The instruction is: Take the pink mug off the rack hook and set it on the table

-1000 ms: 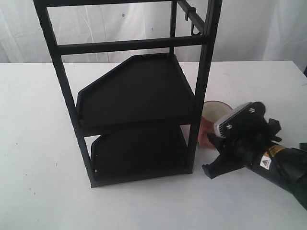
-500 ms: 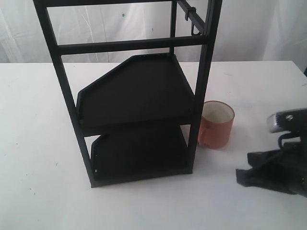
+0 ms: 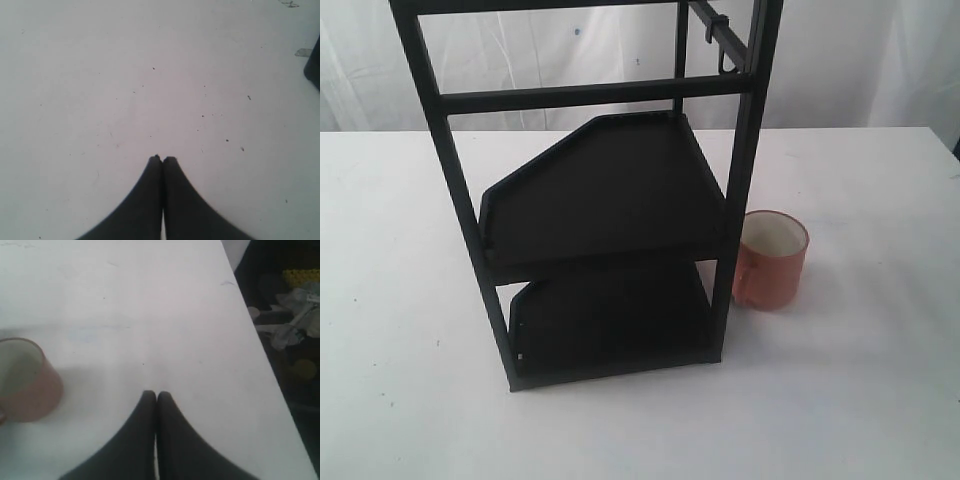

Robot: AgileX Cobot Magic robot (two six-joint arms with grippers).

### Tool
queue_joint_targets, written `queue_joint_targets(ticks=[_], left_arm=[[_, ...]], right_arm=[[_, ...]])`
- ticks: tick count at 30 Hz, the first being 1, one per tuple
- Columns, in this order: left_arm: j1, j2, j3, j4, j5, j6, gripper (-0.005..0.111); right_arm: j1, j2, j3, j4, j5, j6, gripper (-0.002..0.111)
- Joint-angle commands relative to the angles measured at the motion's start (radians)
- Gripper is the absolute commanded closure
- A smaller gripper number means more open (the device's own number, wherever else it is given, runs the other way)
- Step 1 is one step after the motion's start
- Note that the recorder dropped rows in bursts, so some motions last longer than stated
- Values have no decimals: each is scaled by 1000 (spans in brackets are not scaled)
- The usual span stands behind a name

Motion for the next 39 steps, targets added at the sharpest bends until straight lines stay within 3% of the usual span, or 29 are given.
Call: queue_joint_targets(ticks=[1, 10, 22, 28, 34, 35, 37, 38, 39], left_arm=[[-8, -3, 4, -4, 16, 1, 107], [-8, -3, 4, -4, 16, 1, 107], [-8, -3, 4, -4, 16, 1, 107], [-8, -3, 4, -4, 16, 1, 107], [-8, -3, 4, -4, 16, 1, 107], [-8, -3, 4, -4, 16, 1, 107], [-8, -3, 4, -4, 16, 1, 107], [-8, -3, 4, -4, 11, 1, 107], [-8, -3, 4, -4, 11, 1, 107]], right_arm=[[4, -166, 44, 65, 20, 1, 108], [4, -447, 63, 83, 72, 14, 108], [4, -607, 66, 83, 67, 14, 108], [-47, -675, 272, 108, -324, 11, 108], [-113, -867, 585, 155, -946, -101, 108], [-129, -900, 634, 186, -963, -126, 108], [-168, -910, 721, 208, -928, -150, 108], [-184, -910, 721, 206, -598, -151, 108], [-189, -910, 721, 191, -492, -153, 108]])
